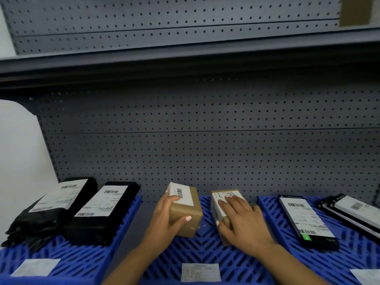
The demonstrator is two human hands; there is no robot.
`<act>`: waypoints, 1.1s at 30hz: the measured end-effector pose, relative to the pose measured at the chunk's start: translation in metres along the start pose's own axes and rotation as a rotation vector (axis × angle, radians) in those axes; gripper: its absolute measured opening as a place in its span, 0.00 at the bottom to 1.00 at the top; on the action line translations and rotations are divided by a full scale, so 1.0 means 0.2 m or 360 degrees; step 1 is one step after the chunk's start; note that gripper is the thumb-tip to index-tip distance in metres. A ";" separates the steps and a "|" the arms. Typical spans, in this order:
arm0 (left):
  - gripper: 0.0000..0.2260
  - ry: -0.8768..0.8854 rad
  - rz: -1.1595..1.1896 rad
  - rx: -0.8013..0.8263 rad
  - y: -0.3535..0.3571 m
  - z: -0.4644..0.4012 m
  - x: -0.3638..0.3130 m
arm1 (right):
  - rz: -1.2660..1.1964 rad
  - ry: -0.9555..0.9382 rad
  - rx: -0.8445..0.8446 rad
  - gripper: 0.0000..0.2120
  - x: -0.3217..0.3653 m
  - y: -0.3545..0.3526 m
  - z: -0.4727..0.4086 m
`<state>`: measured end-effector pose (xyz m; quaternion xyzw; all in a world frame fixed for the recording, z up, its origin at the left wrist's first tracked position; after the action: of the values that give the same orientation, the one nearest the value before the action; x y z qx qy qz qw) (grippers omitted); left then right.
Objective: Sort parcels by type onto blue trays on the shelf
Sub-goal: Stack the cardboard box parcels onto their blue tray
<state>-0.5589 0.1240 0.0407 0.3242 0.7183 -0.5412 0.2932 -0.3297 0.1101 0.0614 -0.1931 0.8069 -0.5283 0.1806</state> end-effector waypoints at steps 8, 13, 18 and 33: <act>0.23 -0.0107 0.0098 0.0071 -0.01 -0.03 0.07 | 0.0028 0.0048 0.0066 0.25 -0.02 0.02 -0.03; 0.24 -0.0114 -0.0110 0.0030 -0.03 -0.01 0.06 | 0.0032 0.0050 0.0046 0.25 -0.03 0.01 -0.04; 0.36 0.0003 -0.0521 -0.0170 -0.08 0.04 -0.01 | -0.0066 -0.0018 0.0229 0.38 -0.04 0.02 -0.05; 0.21 0.0375 -0.0598 -0.0446 -0.08 0.71 -0.42 | -0.0287 -0.0570 -0.0302 0.27 0.08 -0.44 0.46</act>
<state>-0.5101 -0.0290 0.0805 0.2020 0.8630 -0.4400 0.1439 -0.2869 -0.0023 0.1067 -0.3713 0.7875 -0.4213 0.2540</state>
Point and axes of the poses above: each hand's wrist, its own z-axis away from the middle knuckle, its own y-axis out of the palm, x = y × z, the point moved 5 cm from there along -z, towards the middle knuckle, and after that the axes turned 14 degrees about -y, right-handed, at the moved point
